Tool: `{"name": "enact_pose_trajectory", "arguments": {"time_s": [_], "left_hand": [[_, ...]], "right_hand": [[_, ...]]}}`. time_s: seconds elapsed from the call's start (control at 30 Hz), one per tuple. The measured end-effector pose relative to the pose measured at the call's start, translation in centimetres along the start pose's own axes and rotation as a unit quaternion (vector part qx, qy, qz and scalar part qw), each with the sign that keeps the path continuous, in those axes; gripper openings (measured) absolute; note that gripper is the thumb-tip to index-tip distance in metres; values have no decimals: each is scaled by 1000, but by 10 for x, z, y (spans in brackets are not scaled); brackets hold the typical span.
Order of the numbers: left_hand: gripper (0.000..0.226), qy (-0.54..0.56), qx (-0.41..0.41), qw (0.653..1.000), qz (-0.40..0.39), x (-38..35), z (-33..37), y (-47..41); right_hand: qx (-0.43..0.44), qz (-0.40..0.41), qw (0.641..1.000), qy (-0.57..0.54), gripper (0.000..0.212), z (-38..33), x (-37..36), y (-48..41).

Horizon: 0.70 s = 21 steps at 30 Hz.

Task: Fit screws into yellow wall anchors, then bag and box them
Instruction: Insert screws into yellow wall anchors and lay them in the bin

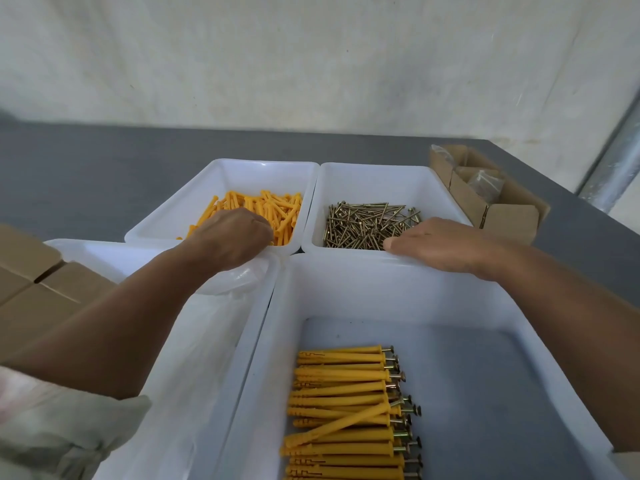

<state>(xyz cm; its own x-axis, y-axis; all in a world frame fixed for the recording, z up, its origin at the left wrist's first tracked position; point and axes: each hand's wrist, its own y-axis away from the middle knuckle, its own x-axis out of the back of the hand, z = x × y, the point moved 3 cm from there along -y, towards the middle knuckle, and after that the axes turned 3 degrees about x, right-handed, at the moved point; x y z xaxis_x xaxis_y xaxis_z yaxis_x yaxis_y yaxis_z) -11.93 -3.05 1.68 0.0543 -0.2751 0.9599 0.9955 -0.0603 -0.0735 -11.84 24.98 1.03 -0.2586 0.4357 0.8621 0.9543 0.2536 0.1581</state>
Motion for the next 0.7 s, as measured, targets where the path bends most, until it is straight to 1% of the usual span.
{"name": "enact_pose_trajectory", "arguments": {"time_s": [0.07, 0.1, 0.17, 0.23, 0.27, 0.33, 0.43, 0.5, 0.6, 0.67, 0.7], "left_hand": [[32, 16, 5, 1000, -12, 0, 1, 0], [32, 51, 28, 998, -17, 0, 0, -1], [31, 96, 69, 993, -24, 1, 0, 1], [27, 105, 52, 993, -33, 1, 3, 1], [25, 113, 45, 992, -35, 0, 5, 2], [23, 141, 28, 990, -9, 0, 7, 4], [12, 208, -4, 975, 76, 2, 9, 3], [14, 283, -24, 949, 133, 9, 12, 5], [18, 402, -26, 894, 194, 21, 14, 8], [15, 484, -11, 851, 203, 26, 14, 10], [13, 525, 3, 829, 193, 27, 13, 10]], "right_hand": [[9, 7, 1000, -26, 56, 0, 4, 5], [13, 7, 999, -37, 51, 1, 6, 6], [31, 1, 999, -39, 33, 2, 8, 8], [53, 7, 997, -46, 15, 2, 10, 9], [64, 14, 996, -53, 11, 1, 10, 9], [87, 38, 994, -53, 10, -1, 10, 9], [118, 91, 987, -61, 15, -9, 12, 8], [140, 137, 977, -87, 16, -15, 16, 9], [157, 186, 955, -168, 15, -21, 24, 11], [160, 200, 939, -230, 16, -26, 27, 12], [160, 203, 932, -253, 16, -29, 28, 13]]}}
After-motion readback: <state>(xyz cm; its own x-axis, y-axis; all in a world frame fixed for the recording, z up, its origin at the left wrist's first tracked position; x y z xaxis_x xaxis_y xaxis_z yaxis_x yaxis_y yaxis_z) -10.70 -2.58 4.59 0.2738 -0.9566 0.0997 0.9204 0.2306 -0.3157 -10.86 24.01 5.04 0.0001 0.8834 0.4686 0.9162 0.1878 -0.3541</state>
